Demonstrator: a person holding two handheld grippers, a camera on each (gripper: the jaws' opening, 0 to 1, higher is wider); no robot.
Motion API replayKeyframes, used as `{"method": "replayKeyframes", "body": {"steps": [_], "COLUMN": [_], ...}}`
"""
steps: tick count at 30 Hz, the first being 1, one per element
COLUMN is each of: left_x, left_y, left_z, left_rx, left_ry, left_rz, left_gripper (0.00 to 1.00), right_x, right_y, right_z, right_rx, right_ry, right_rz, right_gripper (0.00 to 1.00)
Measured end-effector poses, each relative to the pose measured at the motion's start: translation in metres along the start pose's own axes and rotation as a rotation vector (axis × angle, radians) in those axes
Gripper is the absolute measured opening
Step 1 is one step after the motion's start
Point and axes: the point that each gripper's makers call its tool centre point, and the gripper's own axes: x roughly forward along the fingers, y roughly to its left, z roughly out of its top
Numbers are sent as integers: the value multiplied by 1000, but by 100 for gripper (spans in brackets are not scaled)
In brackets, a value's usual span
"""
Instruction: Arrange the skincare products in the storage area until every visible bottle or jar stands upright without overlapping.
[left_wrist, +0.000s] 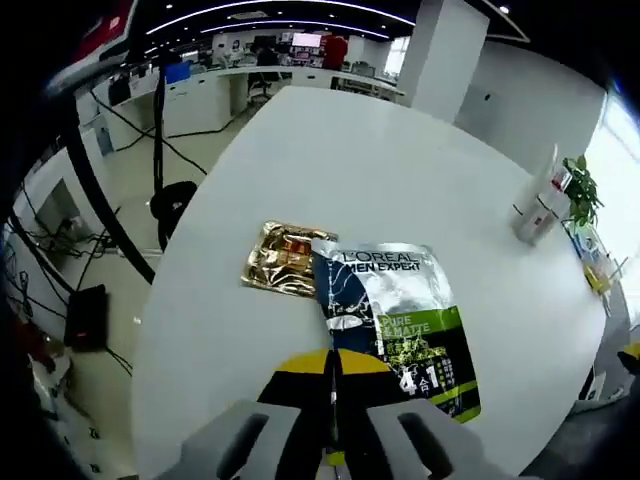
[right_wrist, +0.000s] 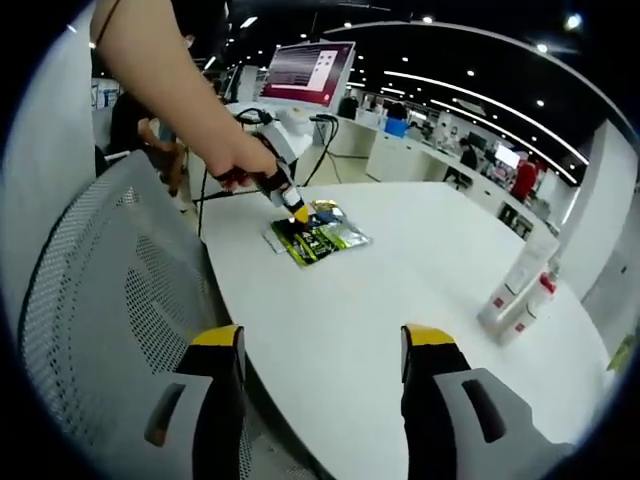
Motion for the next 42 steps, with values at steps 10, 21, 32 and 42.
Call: {"method": "replayKeyframes", "body": {"steps": [10, 21, 32, 42], "left_x": [-7, 9, 6, 5], "left_y": [-6, -53, -51, -49], "left_z": [29, -12, -7, -8], "left_rx": [-102, 124, 186, 191], "left_ry": [-122, 46, 2, -57], "left_rz": [40, 48, 67, 61], "left_gripper": [50, 100, 64, 58], "right_x": [0, 0, 1, 4], "right_y": [-1, 0, 0, 6], "right_z": [-1, -2, -4, -13], "right_rx": [-5, -7, -12, -7], "right_ry": [5, 12, 19, 64], "right_rz": [-6, -1, 1, 32], "right_gripper": [58, 57, 56, 54]}}
